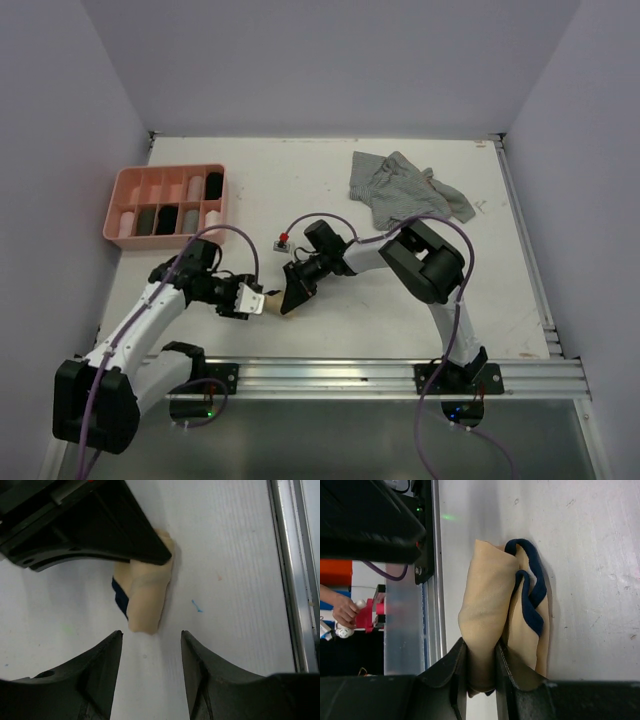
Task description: Roll the underwear
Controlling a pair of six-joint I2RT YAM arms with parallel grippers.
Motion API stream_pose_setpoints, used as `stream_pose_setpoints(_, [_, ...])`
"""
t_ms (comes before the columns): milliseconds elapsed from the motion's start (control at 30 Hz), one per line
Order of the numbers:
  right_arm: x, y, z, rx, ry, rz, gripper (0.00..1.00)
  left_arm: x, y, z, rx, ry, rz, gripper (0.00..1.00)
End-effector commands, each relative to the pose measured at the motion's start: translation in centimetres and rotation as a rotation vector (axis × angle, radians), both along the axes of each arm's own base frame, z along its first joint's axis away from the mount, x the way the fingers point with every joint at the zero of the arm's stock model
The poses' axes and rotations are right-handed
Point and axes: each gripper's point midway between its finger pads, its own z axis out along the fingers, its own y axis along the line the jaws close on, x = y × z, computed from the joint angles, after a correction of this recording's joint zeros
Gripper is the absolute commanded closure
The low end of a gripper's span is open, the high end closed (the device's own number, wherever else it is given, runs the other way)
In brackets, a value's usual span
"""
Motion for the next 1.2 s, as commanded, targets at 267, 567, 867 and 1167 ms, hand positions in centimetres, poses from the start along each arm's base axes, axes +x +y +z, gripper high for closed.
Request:
stream_pose_setpoints(267, [-0.7, -2.9, -7.3, -0.237, -0.011, -0.050, 0.98, 0.9, -5.0, -1.6, -0.013, -0.132, -0.154, 0.46])
stream_pose_setpoints(567, [-0.4, -2.7, -7.2, -0.237, -0.011, -0.044, 0.96, -1.1, -5.1, -5.8, 0.095, -0.049, -0.211, 0.50])
stream_pose_setpoints(867, [0.0, -2.8, -6.4, -0.252, -0.043, -0.030, 0.81, -2.2, -2.8, -8.9, 0.257, 0.074, -0.164, 0.84])
stream_pose_setpoints(1167, [2.6, -3.4, -3.8, -0.283, -0.154, -0.030, 0.60, -3.9, -1.5, -10.0, 0.383, 0.257, -0.155, 0.99])
